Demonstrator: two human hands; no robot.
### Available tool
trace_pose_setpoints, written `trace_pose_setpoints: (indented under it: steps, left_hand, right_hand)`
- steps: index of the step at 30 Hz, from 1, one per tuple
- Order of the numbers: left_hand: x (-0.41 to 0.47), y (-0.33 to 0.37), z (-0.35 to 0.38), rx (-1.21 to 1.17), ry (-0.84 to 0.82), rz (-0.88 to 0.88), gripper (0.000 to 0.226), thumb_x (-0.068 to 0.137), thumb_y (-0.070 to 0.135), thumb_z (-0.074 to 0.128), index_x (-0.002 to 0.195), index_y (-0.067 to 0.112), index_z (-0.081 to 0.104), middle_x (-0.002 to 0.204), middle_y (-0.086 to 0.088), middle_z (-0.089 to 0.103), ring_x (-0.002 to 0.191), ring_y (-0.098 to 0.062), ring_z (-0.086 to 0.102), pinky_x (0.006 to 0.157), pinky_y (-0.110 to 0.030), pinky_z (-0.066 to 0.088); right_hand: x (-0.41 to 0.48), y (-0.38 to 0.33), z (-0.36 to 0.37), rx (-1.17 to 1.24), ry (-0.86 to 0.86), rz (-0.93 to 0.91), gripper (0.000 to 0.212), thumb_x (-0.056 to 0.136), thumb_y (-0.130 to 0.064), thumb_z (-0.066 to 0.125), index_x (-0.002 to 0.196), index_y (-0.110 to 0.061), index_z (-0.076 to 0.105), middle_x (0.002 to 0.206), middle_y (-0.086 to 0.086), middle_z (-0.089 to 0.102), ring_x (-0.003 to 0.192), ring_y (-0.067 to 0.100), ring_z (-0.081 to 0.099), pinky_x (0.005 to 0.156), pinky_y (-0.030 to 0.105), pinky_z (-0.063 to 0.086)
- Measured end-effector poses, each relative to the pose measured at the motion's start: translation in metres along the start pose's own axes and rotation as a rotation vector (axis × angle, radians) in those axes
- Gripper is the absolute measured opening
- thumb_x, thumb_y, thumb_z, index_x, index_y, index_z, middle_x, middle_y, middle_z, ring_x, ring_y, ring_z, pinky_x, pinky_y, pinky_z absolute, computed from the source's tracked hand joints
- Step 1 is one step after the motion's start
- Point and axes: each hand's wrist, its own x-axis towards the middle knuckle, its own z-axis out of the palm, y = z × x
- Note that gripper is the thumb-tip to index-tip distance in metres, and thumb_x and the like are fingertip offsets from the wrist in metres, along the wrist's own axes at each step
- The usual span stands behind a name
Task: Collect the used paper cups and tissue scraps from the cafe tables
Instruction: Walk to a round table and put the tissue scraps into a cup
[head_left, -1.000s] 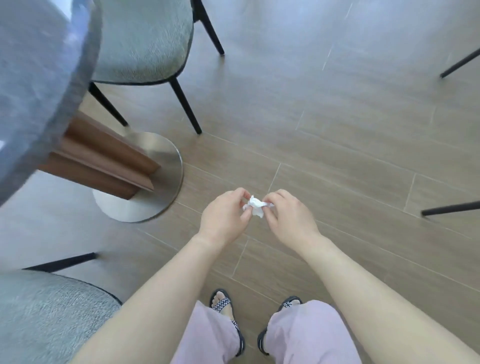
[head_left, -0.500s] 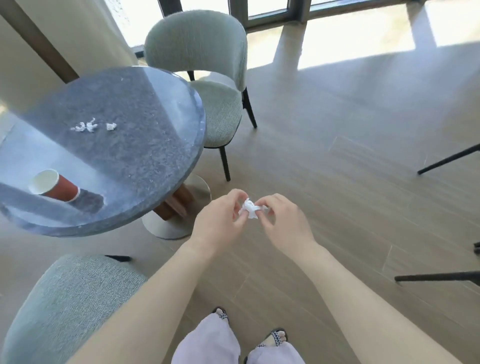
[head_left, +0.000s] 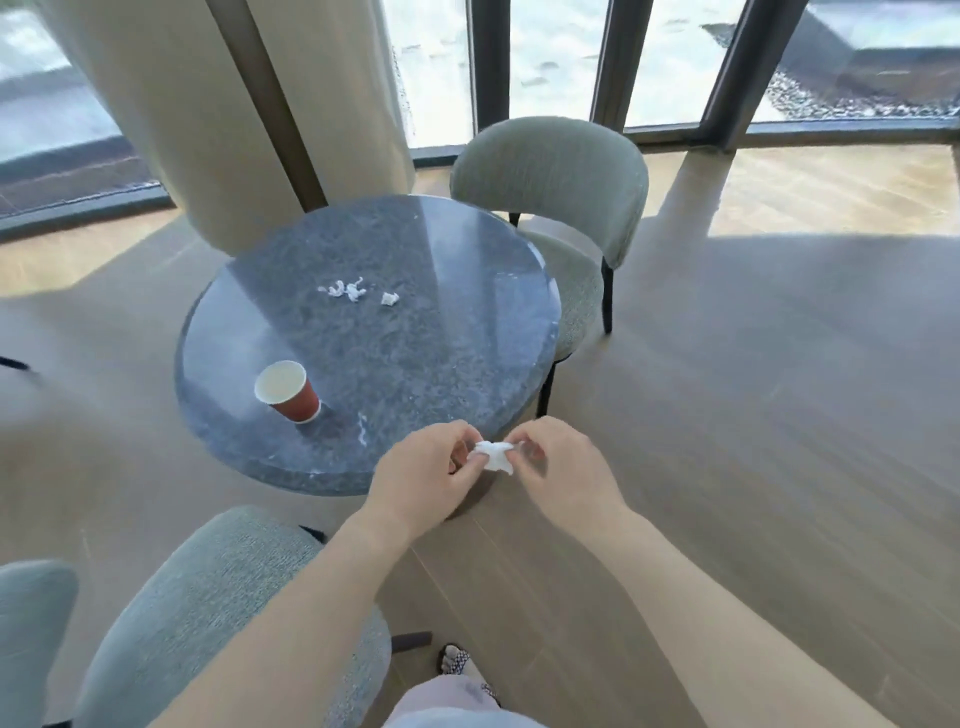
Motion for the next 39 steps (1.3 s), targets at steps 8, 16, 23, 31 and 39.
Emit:
trace_pose_setpoints:
  steps: [8,16,23,31,39]
  left_hand:
    - [0.021,-0.075,-0.049,0.015,0.057,-0.134,0.013,0.085,0.038,0.056,0.097,0.033,0.057,0.078,0.015,0.059,0.072,-0.006,0.055,0.066,-0.029,0.048]
    - [0.039,-0.143,-0.075,0.099,0.139,-0.321,0.015,0.084,0.031,0.057,0.099,0.029,0.058,0.093,0.012,0.058,0.088,-0.012,0.055,0.073,-0.032,0.048]
    - [0.071,-0.185,-0.065,0.271,0.106,-0.518,0.037,0.084,0.026,0.057,0.12,0.022,0.048,0.12,0.003,0.05,0.105,-0.021,0.048,0.079,-0.035,0.045]
    - [0.122,-0.204,-0.052,0.321,0.049,-0.748,0.025,0.087,0.025,0.05,0.11,0.033,0.056,0.11,0.009,0.063,0.102,-0.017,0.057,0.082,-0.032,0.035]
    - [0.189,-0.196,-0.047,0.172,0.223,-0.71,0.022,0.083,0.016,0.052,0.1,0.022,0.064,0.1,0.003,0.068,0.094,-0.023,0.061,0.081,-0.033,0.038]
  right_hand:
    - [0.074,-0.046,0.052,-0.021,-0.107,-0.095,0.008,0.086,-0.026,0.057,0.092,-0.024,0.062,0.085,-0.007,0.059,0.08,0.013,0.055,0.071,0.03,0.043]
    - [0.138,-0.066,0.088,-0.031,-0.235,-0.171,0.012,0.089,-0.028,0.053,0.096,-0.023,0.061,0.09,-0.006,0.061,0.08,0.012,0.055,0.068,0.029,0.046]
    - [0.212,-0.06,0.11,-0.049,-0.397,-0.234,0.01,0.09,-0.029,0.052,0.095,-0.025,0.061,0.089,-0.007,0.058,0.078,0.01,0.054,0.066,0.023,0.042]
    - [0.317,-0.042,0.118,-0.09,-0.524,-0.292,0.012,0.09,-0.029,0.052,0.094,-0.023,0.061,0.09,-0.006,0.058,0.08,0.011,0.053,0.068,0.026,0.044]
    - [0.386,-0.02,0.129,-0.101,-0.612,-0.308,0.009,0.089,-0.027,0.053,0.09,-0.023,0.061,0.087,-0.007,0.057,0.078,0.013,0.053,0.066,0.029,0.045]
